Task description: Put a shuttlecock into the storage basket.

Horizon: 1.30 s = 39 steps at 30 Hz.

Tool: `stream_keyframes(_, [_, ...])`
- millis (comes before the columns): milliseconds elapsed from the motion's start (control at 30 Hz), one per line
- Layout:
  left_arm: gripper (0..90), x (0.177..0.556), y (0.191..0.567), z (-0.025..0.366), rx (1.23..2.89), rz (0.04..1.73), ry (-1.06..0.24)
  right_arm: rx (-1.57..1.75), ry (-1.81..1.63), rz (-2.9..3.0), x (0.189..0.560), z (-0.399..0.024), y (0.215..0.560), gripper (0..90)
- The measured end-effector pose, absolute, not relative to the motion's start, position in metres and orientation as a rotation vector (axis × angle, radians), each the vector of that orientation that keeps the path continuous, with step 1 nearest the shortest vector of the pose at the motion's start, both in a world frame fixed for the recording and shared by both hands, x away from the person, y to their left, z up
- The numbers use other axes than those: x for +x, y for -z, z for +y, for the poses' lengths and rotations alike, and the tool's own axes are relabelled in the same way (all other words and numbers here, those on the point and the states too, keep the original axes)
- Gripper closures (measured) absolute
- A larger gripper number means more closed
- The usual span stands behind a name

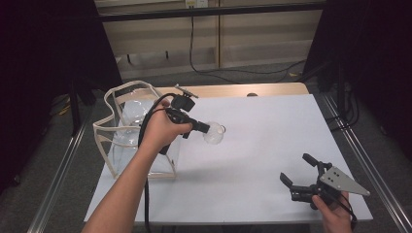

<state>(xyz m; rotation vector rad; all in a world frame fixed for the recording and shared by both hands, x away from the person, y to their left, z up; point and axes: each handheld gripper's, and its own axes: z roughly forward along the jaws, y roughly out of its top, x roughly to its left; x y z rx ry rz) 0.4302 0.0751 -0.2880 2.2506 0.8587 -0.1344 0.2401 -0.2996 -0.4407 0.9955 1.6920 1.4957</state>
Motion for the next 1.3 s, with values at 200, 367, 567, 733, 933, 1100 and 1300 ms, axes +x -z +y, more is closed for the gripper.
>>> stream_keyframes(200, [90.0,0.43,0.284,0.078,2.246,0.87,0.129,0.997,-1.494,1.692,0.24,-0.3,0.441,0.3])
stream_keyframes(367, [90.0,0.431,0.281,0.081,2.247,0.871,0.134,0.996,-1.493,1.693,0.24,-0.299,0.441,0.3])
stream_keyframes(567, [90.0,0.433,0.277,0.083,2.246,0.88,0.136,0.995,-1.496,1.692,0.24,-0.299,0.441,0.3])
stream_keyframes(733, [90.0,0.434,0.274,0.085,2.235,0.894,0.131,0.995,-1.496,1.692,0.24,-0.299,0.441,0.3])
stream_keyframes(933, [90.0,0.435,0.269,0.09,2.213,0.918,0.128,0.994,-1.497,1.693,0.24,-0.299,0.441,0.3])
stream_keyframes(1100, [90.0,0.436,0.266,0.094,2.222,0.915,0.127,0.993,-1.496,1.694,0.24,-0.299,0.441,0.3])
stream_keyframes(1300, [90.0,0.436,0.263,0.096,2.22,0.929,0.138,0.992,-1.496,1.695,0.24,-0.299,0.441,0.3])
